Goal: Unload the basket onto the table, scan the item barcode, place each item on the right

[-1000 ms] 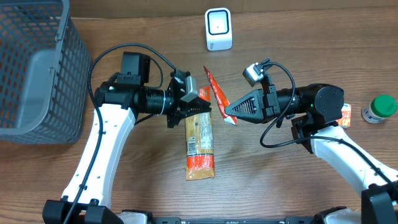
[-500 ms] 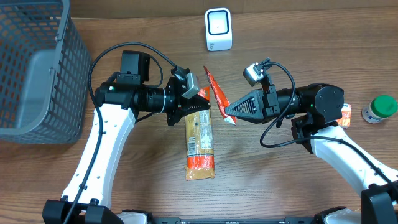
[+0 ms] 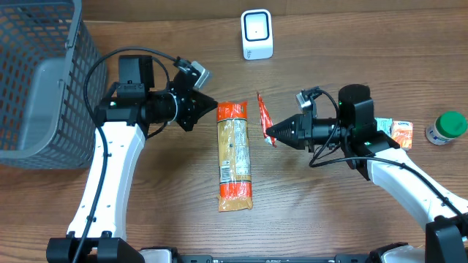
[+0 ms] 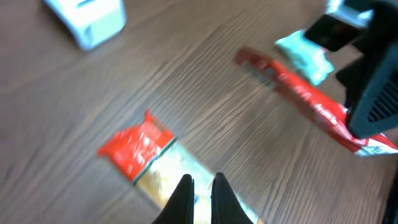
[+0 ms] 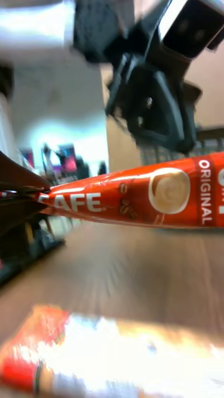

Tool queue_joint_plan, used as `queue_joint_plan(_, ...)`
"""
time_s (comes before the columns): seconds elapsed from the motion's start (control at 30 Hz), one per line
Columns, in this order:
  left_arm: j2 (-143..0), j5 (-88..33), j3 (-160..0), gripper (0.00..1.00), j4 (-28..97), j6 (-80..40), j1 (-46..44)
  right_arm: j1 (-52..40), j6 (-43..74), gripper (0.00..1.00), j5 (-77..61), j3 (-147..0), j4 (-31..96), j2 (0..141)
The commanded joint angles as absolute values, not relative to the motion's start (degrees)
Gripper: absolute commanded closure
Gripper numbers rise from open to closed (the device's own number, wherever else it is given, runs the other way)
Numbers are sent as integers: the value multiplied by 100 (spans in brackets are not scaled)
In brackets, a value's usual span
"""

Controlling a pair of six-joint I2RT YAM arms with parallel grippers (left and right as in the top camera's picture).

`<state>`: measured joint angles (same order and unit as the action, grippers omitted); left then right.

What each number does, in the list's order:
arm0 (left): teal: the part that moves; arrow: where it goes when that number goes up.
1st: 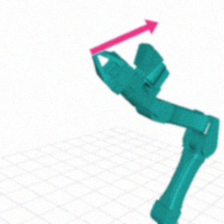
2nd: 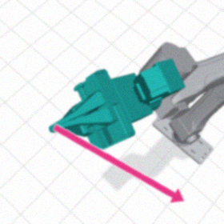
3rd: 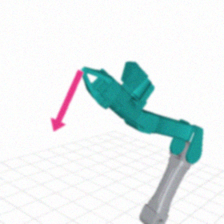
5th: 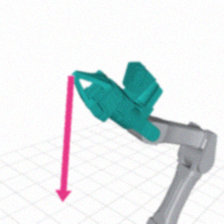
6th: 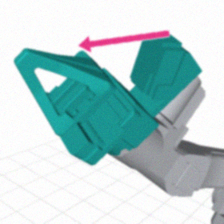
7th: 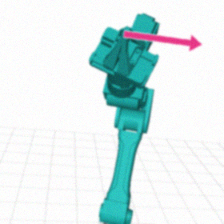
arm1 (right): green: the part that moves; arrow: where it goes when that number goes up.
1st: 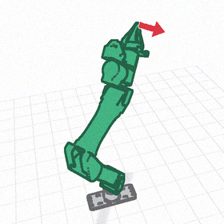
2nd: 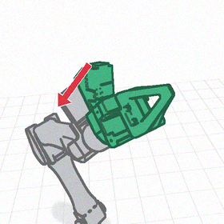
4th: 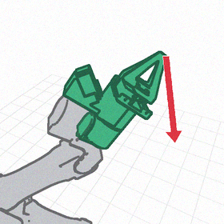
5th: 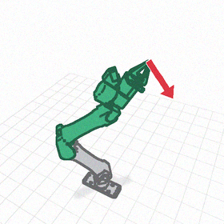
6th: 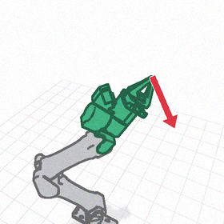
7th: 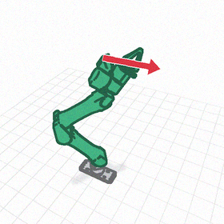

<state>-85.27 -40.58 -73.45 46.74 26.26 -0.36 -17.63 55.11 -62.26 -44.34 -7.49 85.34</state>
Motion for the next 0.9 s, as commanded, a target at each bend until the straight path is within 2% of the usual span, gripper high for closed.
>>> queue_joint_plan(0.0, -8541, -2967, -7349, 96, 4775, 1935, -49, -1789, 3859, 96, -5634, -4462, -370, 8493)
queue_joint_plan(0.2, -8541, -2477, -7349, 96, 4598, 1490, -38, -1793, 2742, 96, -5124, -5369, 1507, 8495)
queue_joint_plan(0.37, -8541, -2093, -7349, 96, 4462, 1337, -38, -1911, 1938, 96, -3277, -7524, 4285, 8628)
queue_joint_plan(0.5, -8541, -1540, -7349, 96, 4250, 1085, 25, -2016, 1603, 96, -2292, -9251, 5828, 9142)
queue_joint_plan(0.77, -8565, -825, -7349, 94, 4014, 812, 158, -2071, 1140, 96, -1590, -11987, 7312, 10978)
queue_joint_plan(0.8, -8573, -740, -7349, 89, 4016, 812, 158, -2091, 1070, 96, -1479, -12223, 7334, 11163)
queue_joint_plan(0.87, -8578, -644, -7349, 56, 4045, 812, 158, -2137, 915, 96, -1151, -12604, 7242, 11570)
